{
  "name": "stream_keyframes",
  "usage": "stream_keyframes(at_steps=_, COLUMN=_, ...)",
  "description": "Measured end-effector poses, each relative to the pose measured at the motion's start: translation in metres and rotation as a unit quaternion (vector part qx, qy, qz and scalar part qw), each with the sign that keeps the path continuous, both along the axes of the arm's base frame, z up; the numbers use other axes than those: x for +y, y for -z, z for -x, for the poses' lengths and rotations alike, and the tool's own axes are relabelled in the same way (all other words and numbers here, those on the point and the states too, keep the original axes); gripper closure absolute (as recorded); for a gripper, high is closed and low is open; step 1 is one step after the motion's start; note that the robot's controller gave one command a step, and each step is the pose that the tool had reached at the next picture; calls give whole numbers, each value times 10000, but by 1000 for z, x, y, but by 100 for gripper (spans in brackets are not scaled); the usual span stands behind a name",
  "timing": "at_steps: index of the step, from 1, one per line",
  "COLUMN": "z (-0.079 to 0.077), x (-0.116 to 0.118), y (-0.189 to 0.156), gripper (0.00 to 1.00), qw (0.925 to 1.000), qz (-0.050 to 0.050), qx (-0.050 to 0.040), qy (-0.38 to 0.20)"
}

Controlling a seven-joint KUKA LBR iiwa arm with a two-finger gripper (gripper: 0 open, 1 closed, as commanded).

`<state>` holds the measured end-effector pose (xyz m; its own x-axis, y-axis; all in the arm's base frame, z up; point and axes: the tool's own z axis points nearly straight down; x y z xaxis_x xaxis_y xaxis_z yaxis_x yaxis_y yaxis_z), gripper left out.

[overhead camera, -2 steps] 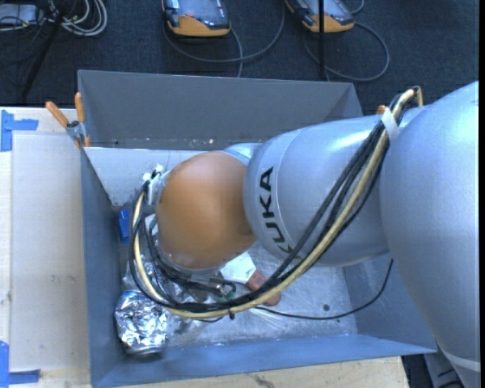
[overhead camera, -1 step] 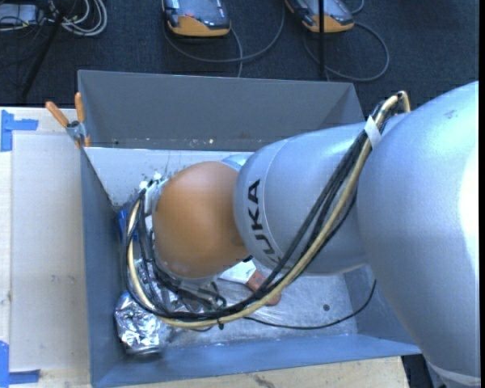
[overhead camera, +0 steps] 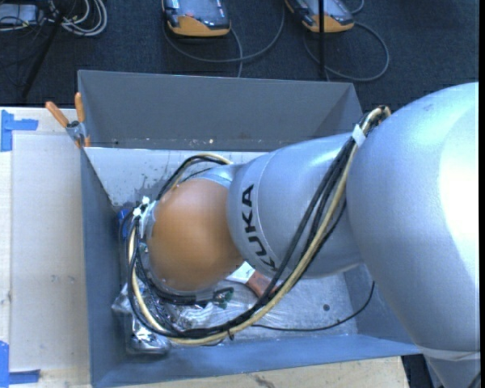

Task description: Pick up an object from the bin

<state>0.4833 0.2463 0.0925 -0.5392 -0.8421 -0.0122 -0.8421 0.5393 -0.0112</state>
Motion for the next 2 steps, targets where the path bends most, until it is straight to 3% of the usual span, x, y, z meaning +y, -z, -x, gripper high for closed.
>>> stream_keyframes(at_steps=1, z=-2, x=-2, y=8, gripper=100, qw=9973, qz=-21, qx=-45, qy=737)
stream_keyframes(at_steps=2, z=-2, x=-2, y=8, gripper=100, qw=9972, qz=-22, qx=-46, qy=740)
